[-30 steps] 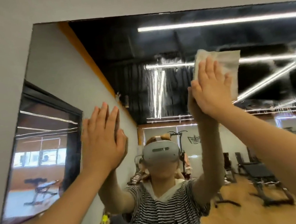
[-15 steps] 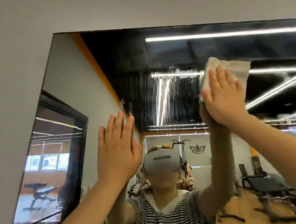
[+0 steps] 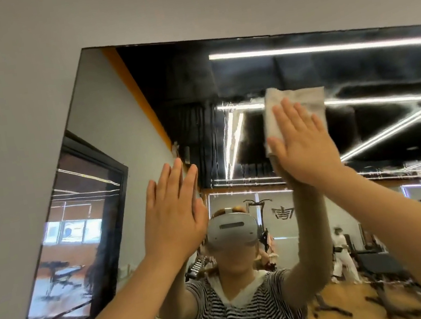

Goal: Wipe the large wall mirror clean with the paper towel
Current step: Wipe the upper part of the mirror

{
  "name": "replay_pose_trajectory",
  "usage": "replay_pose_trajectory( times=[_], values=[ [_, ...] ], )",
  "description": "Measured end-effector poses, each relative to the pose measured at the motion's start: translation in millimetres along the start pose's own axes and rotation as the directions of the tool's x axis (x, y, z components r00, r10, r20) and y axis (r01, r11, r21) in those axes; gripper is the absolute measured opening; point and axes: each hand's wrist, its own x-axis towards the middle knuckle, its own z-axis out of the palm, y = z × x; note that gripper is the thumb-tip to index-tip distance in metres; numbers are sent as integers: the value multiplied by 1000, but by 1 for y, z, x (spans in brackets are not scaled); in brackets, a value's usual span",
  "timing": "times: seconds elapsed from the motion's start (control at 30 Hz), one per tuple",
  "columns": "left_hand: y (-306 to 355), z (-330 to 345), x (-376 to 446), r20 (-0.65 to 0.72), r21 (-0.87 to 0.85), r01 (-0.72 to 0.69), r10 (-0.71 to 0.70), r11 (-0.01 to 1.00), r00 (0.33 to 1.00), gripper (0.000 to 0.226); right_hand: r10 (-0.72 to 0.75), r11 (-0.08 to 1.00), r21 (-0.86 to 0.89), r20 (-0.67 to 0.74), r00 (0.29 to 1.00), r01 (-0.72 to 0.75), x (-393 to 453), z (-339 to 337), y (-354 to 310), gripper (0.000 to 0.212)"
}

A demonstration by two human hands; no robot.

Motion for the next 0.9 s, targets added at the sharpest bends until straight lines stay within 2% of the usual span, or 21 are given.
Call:
replay_pose_trajectory(
  times=[0.13,0.27,0.57,0.73,0.9],
  values=[
    [1,-1,0,-12,27,3,-2,1000,1000,59,118,992,-40,-69,991,-121,1,-12,30,76],
    [4,-2,0,-33,36,1,1,999,999,57,177,984,9,-118,977,-177,11,-9,7,77],
    [1,0,-1,-25,11,3,-3,1000,1000,58,-97,995,-37,-57,994,95,37,27,-98,68],
    [0,-1,0,-3,10,-2,2,1000,1000,58,-178,982,-71,-50,983,174,29,20,-61,79],
    [0,0,0,-9,74,-10,11,997,1000,59,-16,999,-46,-53,998,14,12,4,-6,81]
  ],
)
